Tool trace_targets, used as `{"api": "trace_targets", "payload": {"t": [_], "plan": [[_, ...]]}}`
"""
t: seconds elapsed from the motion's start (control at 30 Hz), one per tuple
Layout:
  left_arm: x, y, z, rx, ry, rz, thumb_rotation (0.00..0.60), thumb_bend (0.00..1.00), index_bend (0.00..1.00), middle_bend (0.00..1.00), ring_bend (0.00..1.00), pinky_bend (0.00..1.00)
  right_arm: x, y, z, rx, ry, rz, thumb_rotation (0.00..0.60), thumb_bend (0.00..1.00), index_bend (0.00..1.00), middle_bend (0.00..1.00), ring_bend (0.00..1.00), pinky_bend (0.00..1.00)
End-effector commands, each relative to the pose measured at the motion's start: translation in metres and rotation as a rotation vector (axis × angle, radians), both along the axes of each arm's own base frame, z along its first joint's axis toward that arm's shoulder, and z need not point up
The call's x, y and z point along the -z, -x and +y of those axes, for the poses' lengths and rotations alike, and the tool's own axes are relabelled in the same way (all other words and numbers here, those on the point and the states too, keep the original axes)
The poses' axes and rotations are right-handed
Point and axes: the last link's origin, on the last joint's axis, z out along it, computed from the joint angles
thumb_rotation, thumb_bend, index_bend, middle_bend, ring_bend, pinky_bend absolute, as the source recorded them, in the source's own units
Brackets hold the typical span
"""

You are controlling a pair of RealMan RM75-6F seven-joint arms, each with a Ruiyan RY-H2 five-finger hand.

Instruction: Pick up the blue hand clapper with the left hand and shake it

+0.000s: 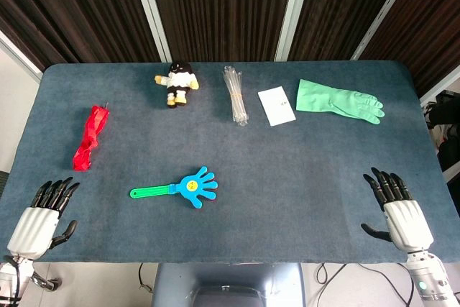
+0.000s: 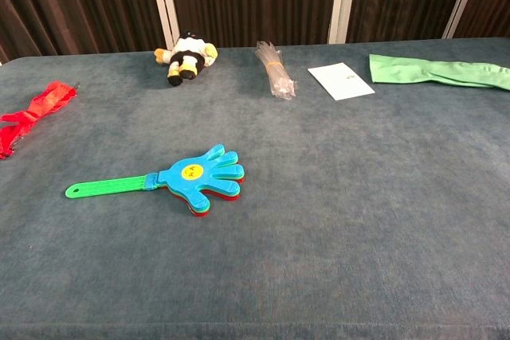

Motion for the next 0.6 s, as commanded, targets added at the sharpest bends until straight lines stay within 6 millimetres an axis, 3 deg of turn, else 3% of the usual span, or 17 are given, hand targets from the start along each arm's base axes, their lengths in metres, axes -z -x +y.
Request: {"api": "trace_targets", "payload": {"t": [0.03, 0.23, 0.5, 0.6], "plan": [[0.002, 0.0, 0.001, 0.0, 0.007, -0.001, 0.6, 0.39, 0.0, 0.0, 0.0, 0.0, 0.0, 0.0, 0.0, 0.0, 0.003, 0.0, 0.6, 0.18, 0.0, 0.0, 0.0, 0.0], [0.031, -0.005, 0.011, -0.003, 0.109, -0.112, 0.6, 0.39, 0.0, 0.0, 0.0, 0.0, 0.001, 0.0, 0.0, -0.001, 0.0, -0.002, 0.6, 0.18, 0.0, 0.0, 0.0, 0.0], [0.088, -0.012, 0.056, 0.05, 0.137, -0.166, 0.6, 0.39, 0.01, 0.0, 0.0, 0.0, 0.0, 0.0, 0.001, -0.001, 0.002, 0.001, 0.6, 0.18, 0.0, 0.0, 0.0, 0.0], [0.106, -0.018, 0.068, 0.034, 0.166, -0.192, 0.6, 0.39, 0.08, 0.0, 0.0, 0.0, 0.0, 0.0, 0.0, 0.0, 0.004, -0.001, 0.6, 0.18, 0.0, 0.0, 0.0, 0.0]]}}
